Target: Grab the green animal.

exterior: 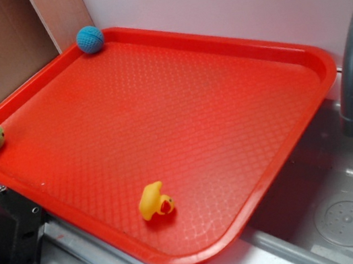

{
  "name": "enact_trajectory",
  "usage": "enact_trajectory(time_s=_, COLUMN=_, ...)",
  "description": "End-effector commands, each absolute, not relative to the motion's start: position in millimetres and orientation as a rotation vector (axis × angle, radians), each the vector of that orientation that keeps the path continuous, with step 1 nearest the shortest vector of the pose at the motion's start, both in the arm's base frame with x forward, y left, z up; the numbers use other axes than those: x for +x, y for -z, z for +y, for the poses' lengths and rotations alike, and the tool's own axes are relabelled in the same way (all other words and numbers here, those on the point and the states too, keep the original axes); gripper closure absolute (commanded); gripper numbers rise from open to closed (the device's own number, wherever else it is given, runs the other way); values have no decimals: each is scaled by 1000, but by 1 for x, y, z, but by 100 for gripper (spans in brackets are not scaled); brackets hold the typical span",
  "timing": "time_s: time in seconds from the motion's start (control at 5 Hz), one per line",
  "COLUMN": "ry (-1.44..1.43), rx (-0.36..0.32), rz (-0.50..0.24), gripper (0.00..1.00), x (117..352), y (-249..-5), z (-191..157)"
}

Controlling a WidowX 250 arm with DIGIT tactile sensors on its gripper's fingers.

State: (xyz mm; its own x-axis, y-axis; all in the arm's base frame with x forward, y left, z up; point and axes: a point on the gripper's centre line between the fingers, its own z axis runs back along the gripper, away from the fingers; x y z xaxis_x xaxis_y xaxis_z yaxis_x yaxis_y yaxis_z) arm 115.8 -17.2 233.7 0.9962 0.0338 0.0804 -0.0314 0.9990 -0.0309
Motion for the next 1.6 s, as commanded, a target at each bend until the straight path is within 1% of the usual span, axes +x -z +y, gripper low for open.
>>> enact_trajectory(time_s=0.0, ry=-33, rx=-30, rz=-81, gripper=0, x=116, y=-234, z=-17)
enact_trajectory(time_s=0.2, ry=114, rx=-48, rz=-36, gripper=0, x=129, y=-196, z=8)
enact_trajectory(time_s=0.4, ry=292, rx=-27, rz=9, gripper=0, x=133, y=-167, z=33)
enact_trajectory(time_s=0.6, ry=406, rx=-3, rz=18, gripper=0, x=133, y=-153, z=55)
enact_trajectory(time_s=0.8, ry=424, rx=48, rz=71, gripper=0, x=134, y=-127, z=91)
enact_trajectory(time_s=1.0, ry=459, rx=158, rz=68, gripper=0, x=145, y=-108, z=113)
enact_trajectory(time_s=1.2, ry=499, rx=257, rz=174, gripper=0, x=148, y=-84, z=118)
enact_trajectory(time_s=1.4, ry=499, rx=257, rz=174, gripper=0, x=148, y=-84, z=118)
